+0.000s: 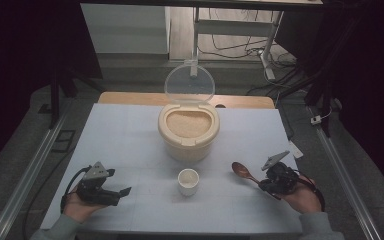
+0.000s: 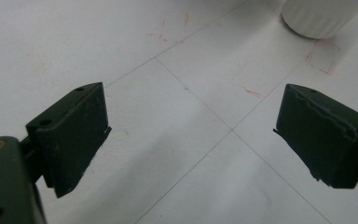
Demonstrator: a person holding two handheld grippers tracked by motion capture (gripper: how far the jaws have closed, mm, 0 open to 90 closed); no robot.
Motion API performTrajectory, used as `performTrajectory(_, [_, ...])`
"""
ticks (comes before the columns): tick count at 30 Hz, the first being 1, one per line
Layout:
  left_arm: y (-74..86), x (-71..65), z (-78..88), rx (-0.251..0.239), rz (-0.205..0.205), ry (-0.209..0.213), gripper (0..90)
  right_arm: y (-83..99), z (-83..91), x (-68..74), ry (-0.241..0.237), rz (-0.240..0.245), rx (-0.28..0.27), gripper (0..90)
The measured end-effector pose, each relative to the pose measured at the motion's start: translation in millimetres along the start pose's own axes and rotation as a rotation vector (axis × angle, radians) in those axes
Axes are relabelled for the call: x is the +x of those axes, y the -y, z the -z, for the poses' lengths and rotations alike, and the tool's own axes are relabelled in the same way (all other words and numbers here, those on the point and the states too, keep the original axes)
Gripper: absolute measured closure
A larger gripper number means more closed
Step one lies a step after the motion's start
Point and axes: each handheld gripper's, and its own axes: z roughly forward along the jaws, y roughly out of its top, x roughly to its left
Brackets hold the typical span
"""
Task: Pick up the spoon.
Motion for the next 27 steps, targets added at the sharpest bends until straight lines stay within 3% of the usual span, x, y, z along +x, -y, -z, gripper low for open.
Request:
performTrajectory(10, [0.2,0.0,-0.7,0.004,0.002,-0.001,9.4,4.7,27.5,8.3,0.017,0.015,-0.153,80.3])
performTrajectory(19, [0.6,1.2,-0.8,0.004,0.007,-0.001,9.6,-2.9,34.3,20.3,0.000,0.048,-0.216,80.3])
performTrajectory(27, [1.1,2.5,0.3,0.000,0.015,-0.003,9.7,-11.7,44.9,34.7,-0.031,0.082,-0.308,80.3])
